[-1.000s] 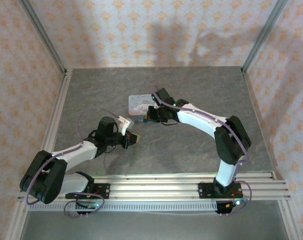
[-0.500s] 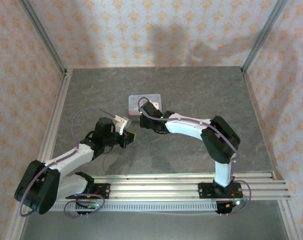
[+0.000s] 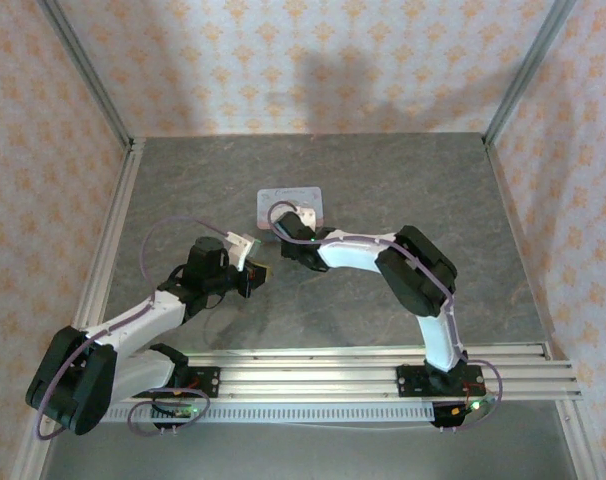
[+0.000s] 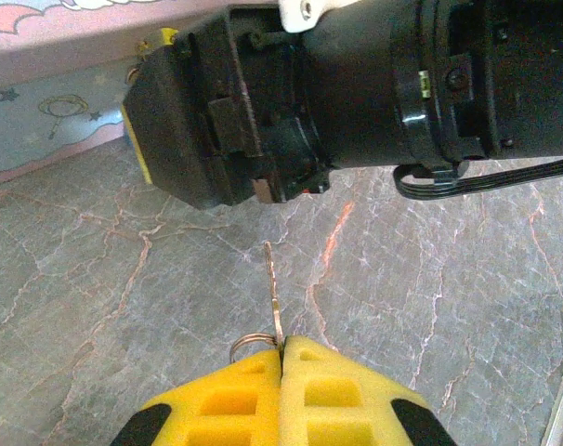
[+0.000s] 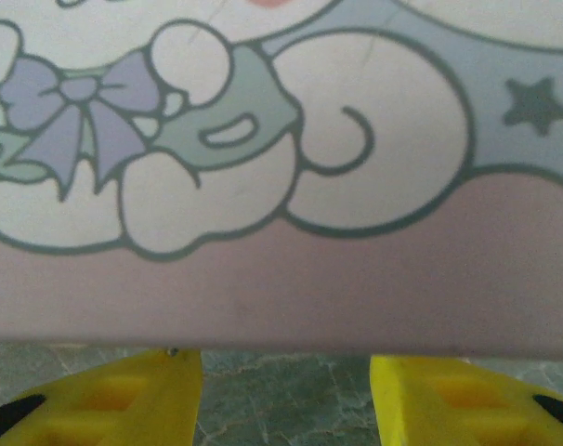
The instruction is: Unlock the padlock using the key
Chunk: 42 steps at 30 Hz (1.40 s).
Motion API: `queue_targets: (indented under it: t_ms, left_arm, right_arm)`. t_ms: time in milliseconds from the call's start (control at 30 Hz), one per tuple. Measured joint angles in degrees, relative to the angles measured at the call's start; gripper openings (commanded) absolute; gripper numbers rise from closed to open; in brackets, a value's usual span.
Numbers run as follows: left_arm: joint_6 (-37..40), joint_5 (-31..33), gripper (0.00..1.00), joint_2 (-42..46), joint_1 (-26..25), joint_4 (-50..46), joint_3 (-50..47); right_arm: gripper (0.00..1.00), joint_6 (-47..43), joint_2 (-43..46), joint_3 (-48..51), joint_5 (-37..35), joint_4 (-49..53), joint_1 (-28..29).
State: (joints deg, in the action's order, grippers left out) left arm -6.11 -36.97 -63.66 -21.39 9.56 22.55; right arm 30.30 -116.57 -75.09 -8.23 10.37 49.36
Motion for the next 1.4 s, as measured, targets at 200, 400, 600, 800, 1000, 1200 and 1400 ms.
queue_targets:
  t_ms: [200, 400, 600, 800, 1000, 1200, 1400]
  left_arm:
    - [0.0, 0.0, 0.0, -0.4, 0.0, 0.0, 0.0]
    - [0.0, 0.0, 0.0, -0.6, 0.0, 0.0, -0.1]
    - [0.0, 0.0, 0.0, -0.6, 0.0, 0.0, -0.2]
    - [0.0, 0.0, 0.0, -0.6, 0.0, 0.0, -0.2]
    - [0.0, 0.0, 0.0, -0.6, 0.0, 0.0, -0.5]
    - [0.0, 0.0, 0.0, -0.5, 0.0, 0.0, -0.6]
    - [0.1, 0.0, 0.0, 0.2, 0.0, 0.0, -0.9]
  right_arm:
    - [0.51, 0.6, -1.2, -1.0, -0.9, -0.7, 0.5]
    - [0.52, 0.6, -1.5, -2.9, -1.9, -0.8, 1.0]
    - [0.52, 1.2, -2.1, -4.7, -4.5, -0.5, 1.6]
    - [0.5, 1.2, -4.4, -6.4, -5.9, -0.3, 1.7]
    - [0.46, 1.1, -5.9, -7.1, -6.4, 0.1, 1.7]
    - [0.25, -0.3, -6.7, -8.5, -7.0, 0.3, 1.7]
    - [0.1, -2.0, -6.8, -8.7, -7.2, 0.2, 1.7]
